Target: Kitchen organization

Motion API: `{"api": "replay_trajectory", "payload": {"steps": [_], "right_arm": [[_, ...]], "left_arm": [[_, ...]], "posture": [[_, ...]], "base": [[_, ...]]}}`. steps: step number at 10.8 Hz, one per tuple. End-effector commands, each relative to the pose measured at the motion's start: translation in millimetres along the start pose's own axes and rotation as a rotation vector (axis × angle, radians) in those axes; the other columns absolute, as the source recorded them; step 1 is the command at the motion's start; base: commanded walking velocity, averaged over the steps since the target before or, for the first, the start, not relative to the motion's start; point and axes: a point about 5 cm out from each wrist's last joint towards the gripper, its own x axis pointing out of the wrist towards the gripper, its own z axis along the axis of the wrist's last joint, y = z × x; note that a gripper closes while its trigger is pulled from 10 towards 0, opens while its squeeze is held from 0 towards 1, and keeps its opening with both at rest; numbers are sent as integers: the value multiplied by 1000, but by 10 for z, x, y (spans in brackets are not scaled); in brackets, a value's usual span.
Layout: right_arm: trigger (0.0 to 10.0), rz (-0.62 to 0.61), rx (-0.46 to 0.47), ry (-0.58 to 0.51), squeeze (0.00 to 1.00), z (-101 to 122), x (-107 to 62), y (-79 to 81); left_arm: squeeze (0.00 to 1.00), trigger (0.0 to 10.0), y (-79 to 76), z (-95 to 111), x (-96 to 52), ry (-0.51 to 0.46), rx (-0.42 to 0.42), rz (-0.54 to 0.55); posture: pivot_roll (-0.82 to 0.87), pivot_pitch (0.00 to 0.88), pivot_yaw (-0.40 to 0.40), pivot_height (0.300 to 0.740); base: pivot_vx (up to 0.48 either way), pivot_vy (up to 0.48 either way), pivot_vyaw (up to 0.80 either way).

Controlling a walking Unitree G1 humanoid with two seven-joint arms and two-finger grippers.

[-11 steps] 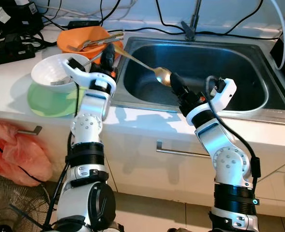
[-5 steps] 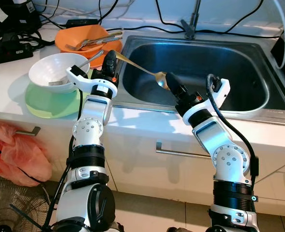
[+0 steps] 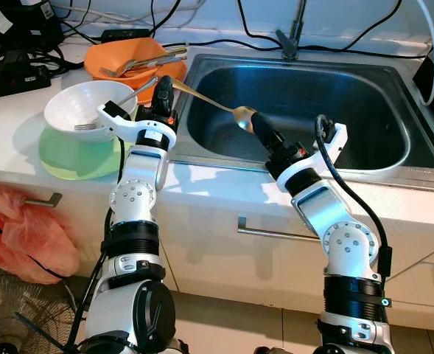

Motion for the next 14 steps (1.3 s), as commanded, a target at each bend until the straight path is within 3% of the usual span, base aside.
{"api": "replay_trajectory", "payload": {"steps": [1, 10, 11, 14], "right_arm": [[10000, 72, 59, -4, 0, -67, 95, 177], [10000, 165, 145, -27, 0, -94, 288, 285], [0, 174, 151, -36, 0, -75, 312, 280], [0, 190, 155, -56, 0, -39, 341, 290]], "left_arm": [[0, 0, 12, -407, -39, 52, -122, 5], [0, 0, 40, -572, -102, 92, -170, 34], [0, 0, 29, -576, -104, 97, -170, 31], [0, 0, 48, -569, -115, 101, -164, 40]], "posture": [[88, 75, 38, 740], [99, 86, 39, 740], [103, 88, 40, 740], [104, 89, 42, 740]], "base": [[0, 0, 0], [0, 0, 0], [0, 0, 0], [0, 0, 0]]}}
